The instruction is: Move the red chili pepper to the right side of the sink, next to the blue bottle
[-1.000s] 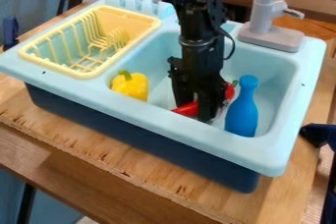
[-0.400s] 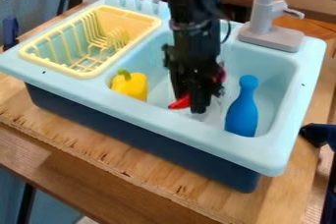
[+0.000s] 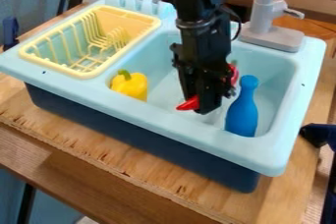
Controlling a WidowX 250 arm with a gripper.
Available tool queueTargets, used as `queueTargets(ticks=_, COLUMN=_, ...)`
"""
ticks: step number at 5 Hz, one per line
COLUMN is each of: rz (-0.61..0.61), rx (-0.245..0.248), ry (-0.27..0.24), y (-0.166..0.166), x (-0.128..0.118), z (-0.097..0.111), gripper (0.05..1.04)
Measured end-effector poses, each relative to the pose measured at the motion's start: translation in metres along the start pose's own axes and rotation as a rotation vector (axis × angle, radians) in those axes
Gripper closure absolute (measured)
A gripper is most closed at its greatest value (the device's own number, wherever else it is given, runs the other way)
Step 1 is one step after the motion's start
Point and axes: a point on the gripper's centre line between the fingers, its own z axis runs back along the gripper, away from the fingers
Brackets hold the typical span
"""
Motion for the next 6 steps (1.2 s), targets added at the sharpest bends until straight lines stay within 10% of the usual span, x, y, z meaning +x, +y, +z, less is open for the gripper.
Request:
queueTargets(ticks=4, rz=-0.073, rx=-0.009, ry=0.033, y=-0.004, x=0.028, z=-0.037, gripper=0.672)
queueTargets(ticks=6, rz=-0.045, rx=0.0, ry=0.051, y=0.011, x=0.021, z=-0.034, gripper=0.105)
